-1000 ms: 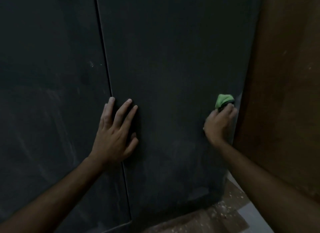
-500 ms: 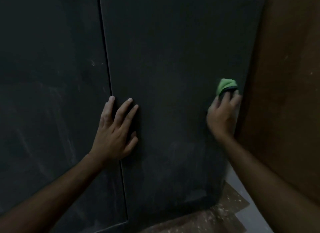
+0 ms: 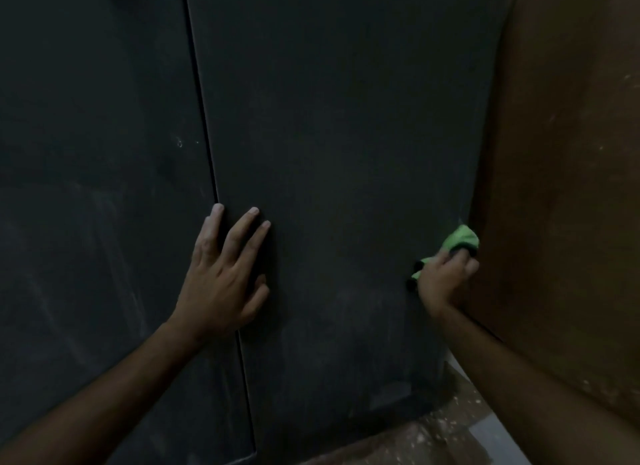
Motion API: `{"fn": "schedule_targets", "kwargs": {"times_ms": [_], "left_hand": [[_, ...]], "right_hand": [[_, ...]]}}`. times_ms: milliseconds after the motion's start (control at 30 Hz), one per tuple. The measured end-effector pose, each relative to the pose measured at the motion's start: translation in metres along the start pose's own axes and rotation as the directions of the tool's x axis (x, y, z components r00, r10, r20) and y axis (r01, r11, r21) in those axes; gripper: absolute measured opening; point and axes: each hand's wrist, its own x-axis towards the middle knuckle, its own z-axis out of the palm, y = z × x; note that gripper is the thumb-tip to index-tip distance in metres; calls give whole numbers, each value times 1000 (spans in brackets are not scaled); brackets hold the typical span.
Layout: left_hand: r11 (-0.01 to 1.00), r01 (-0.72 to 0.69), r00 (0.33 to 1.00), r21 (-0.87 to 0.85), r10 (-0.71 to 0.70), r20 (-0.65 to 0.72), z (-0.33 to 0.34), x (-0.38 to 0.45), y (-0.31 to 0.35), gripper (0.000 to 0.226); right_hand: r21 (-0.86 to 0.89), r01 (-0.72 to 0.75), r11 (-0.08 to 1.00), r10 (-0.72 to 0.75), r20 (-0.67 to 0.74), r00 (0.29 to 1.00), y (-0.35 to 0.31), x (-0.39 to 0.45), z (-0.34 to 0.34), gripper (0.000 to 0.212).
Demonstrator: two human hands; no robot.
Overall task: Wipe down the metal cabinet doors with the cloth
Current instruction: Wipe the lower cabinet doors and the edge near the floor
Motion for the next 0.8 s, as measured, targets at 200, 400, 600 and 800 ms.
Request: {"fn": "schedule_targets", "kwargs": {"times_ms": [200, 400, 600, 800], "left_hand": [[1000, 23, 1000, 6, -23, 10, 3, 1, 6, 83], [1000, 13, 1000, 3, -13, -14, 8, -1, 2, 84], [999, 37, 999, -10, -37, -7, 13, -2, 7, 87], [1000, 27, 999, -16, -28, -21, 12, -2, 7, 86]], "right_hand": [[41, 116, 992, -115, -28, 993, -50, 30, 3, 34], [-47, -245, 968, 246, 27, 969, 17, 11, -10, 34], [-4, 311, 950, -311, -44, 949, -24, 12, 0, 32], [-84, -174, 981, 177, 42, 983, -3, -12, 4, 31]]}}
